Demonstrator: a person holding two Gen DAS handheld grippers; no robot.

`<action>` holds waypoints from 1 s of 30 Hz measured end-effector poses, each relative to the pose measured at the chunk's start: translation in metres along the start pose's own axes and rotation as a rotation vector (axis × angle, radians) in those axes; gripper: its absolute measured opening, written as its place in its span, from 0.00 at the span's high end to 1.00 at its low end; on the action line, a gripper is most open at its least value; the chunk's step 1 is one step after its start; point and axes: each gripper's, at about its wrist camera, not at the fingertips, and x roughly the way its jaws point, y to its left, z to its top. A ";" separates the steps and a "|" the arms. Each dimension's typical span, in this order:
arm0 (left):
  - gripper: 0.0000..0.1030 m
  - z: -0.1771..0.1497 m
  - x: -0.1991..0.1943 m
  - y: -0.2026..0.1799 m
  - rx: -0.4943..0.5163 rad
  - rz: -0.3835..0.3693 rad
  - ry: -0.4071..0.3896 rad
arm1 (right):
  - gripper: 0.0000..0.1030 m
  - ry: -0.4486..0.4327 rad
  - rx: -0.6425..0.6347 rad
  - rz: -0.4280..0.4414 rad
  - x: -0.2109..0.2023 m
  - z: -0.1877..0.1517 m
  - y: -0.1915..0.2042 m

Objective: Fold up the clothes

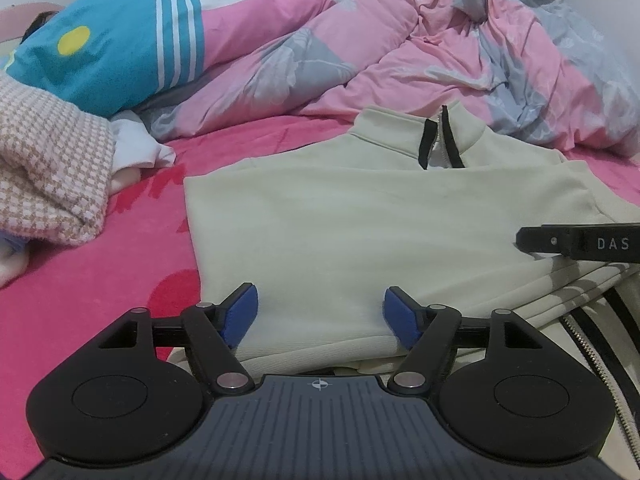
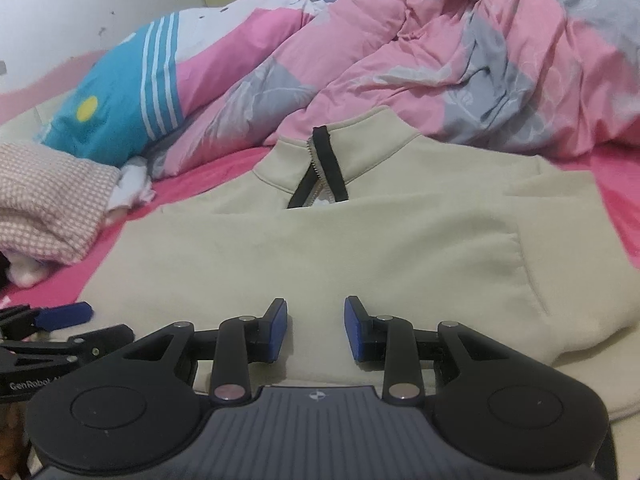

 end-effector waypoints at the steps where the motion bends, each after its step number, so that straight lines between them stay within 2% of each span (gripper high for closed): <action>1: 0.28 0.000 0.000 0.000 -0.002 -0.005 0.000 | 0.68 0.005 0.001 -0.009 -0.003 0.000 0.000; 5: 0.25 -0.001 0.001 0.001 -0.006 -0.021 0.001 | 0.67 0.025 0.003 -0.056 -0.018 0.004 -0.001; 9: 0.20 -0.002 0.001 0.002 -0.009 -0.032 -0.001 | 0.66 -0.036 -0.030 -0.137 -0.030 0.021 -0.003; 12: 0.18 -0.002 0.001 0.002 -0.012 -0.042 -0.002 | 0.66 -0.044 -0.032 -0.170 -0.027 0.027 -0.017; 14: 0.14 -0.002 0.002 0.003 -0.017 -0.056 -0.002 | 0.66 0.036 -0.070 -0.252 -0.010 0.015 -0.031; 18: 0.05 -0.002 0.003 0.005 -0.023 -0.088 -0.001 | 0.67 0.035 -0.054 -0.213 -0.026 0.010 -0.043; 23: 0.02 -0.002 0.004 0.004 -0.020 -0.098 0.004 | 0.65 -0.009 -0.117 -0.284 -0.034 0.029 -0.035; 26: 0.01 -0.001 0.005 0.004 -0.015 -0.098 0.011 | 0.64 0.005 -0.080 -0.286 -0.024 0.026 -0.053; 28: 0.00 0.000 0.006 0.002 -0.007 -0.094 0.015 | 0.64 0.008 -0.032 -0.274 -0.016 0.011 -0.072; 30: 0.00 0.000 0.006 0.002 0.001 -0.089 0.018 | 0.64 -0.019 0.010 -0.248 -0.025 0.007 -0.080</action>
